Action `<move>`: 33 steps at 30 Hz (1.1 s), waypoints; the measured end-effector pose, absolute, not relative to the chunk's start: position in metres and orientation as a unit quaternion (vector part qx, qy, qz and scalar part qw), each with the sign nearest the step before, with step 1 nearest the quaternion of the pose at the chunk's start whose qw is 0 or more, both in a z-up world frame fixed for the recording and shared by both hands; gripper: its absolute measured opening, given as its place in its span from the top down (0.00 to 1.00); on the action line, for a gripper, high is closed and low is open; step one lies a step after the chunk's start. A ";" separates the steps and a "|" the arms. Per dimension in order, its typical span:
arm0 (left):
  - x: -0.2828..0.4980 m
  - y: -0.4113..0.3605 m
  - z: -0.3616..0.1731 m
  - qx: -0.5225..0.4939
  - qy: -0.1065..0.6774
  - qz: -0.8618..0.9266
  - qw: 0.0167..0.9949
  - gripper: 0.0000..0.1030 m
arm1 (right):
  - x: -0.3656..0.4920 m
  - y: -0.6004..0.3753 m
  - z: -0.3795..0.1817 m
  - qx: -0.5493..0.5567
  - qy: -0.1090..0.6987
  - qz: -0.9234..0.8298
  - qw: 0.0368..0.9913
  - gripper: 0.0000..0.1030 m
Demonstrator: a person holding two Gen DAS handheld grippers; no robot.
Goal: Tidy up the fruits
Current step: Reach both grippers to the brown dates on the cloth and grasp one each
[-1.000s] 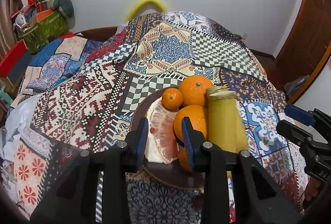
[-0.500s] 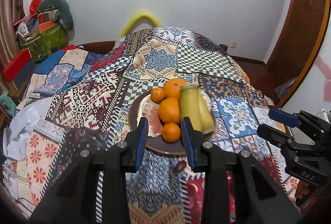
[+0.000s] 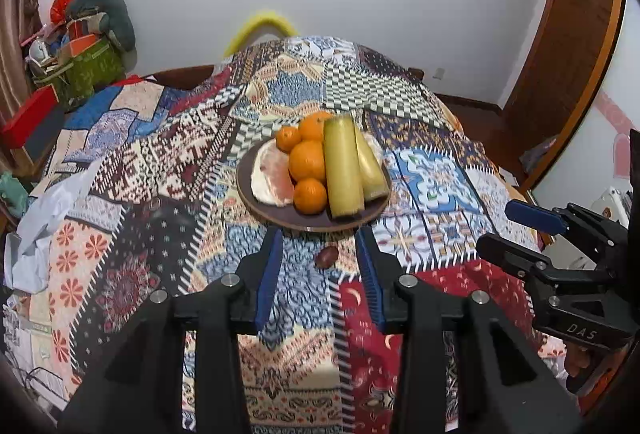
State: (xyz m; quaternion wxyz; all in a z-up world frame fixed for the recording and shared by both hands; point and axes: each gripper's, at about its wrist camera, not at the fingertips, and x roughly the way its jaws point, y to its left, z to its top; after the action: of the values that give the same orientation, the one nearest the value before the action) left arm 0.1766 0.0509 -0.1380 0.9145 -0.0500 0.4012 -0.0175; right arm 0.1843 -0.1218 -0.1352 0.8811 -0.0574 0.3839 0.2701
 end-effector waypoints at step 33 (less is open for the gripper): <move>0.173 0.059 -0.214 -0.073 0.482 -0.022 0.873 0.55 | 0.175 -0.105 -0.206 -0.094 0.457 0.280 0.839 0.80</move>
State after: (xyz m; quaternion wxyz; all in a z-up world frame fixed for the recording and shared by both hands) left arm 0.1734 0.0595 -0.2138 0.8726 -0.0732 0.4825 -0.0218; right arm 0.1748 -0.1046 -0.2061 0.8389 -0.0936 0.4572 0.2802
